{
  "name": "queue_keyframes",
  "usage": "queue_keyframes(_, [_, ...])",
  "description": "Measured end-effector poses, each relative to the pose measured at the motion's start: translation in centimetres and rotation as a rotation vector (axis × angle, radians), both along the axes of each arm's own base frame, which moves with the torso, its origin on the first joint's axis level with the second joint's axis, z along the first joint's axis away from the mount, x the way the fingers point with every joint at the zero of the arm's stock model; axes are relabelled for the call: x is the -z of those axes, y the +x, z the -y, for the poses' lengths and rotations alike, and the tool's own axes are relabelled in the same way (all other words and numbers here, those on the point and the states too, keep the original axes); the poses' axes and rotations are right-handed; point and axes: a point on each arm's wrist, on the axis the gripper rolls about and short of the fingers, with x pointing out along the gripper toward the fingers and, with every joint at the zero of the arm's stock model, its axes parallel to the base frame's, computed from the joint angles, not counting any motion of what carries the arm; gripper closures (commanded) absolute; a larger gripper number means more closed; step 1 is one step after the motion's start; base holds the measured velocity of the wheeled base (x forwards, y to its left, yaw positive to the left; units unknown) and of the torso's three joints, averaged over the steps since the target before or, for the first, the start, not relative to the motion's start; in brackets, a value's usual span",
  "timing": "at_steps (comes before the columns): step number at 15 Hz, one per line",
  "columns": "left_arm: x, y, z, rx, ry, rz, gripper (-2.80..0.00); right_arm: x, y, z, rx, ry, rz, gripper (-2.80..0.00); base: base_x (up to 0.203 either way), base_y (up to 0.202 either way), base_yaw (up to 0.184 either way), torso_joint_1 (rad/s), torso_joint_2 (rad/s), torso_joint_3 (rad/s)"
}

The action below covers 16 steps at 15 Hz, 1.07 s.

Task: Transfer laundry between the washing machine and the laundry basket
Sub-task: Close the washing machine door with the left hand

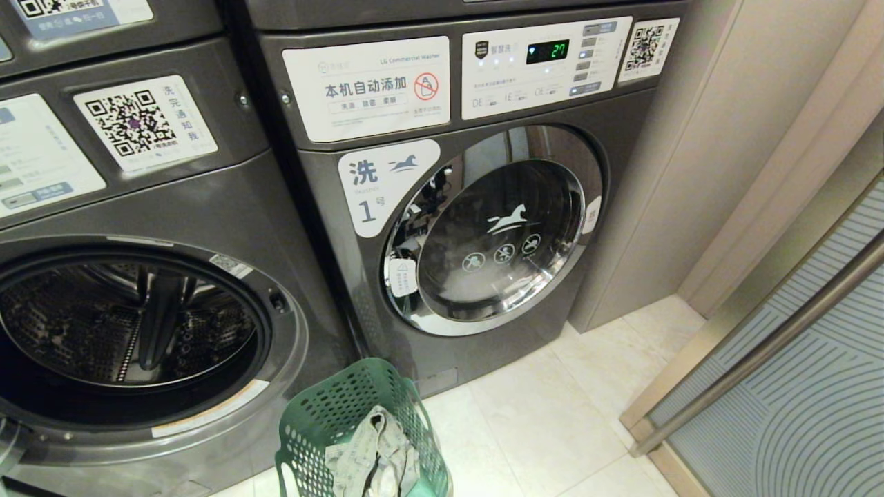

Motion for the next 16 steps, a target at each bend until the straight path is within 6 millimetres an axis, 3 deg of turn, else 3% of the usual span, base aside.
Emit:
queue_keyframes(3, [-1.8, 1.3, -1.3, 0.037, 0.066, -0.009, 0.00, 0.0, 0.0, 0.0, 0.000, 0.000, 0.000, 0.00, 0.000, 0.000, 0.000, 0.000, 0.00, 0.000])
queue_keyframes(8, [-4.0, 5.0, -4.7, 0.091, 0.161, 0.008, 0.00, 0.0, 0.0, 0.0, 0.000, 0.000, 0.000, 0.00, 0.000, 0.000, 0.000, 0.000, 0.00, 0.000])
queue_keyframes(12, [-3.6, 6.9, -7.7, 0.115, 0.172, 0.012, 0.00, 0.0, 0.0, 0.0, 0.000, 0.000, 0.000, 0.00, 0.000, 0.000, 0.000, 0.000, 0.00, 0.000])
queue_keyframes(16, [-3.0, 7.5, -10.5, 0.065, 0.184, 0.004, 0.00, 0.0, 0.0, 0.0, 0.000, 0.000, 0.000, 0.00, 0.000, 0.000, 0.000, 0.000, 0.00, 0.000])
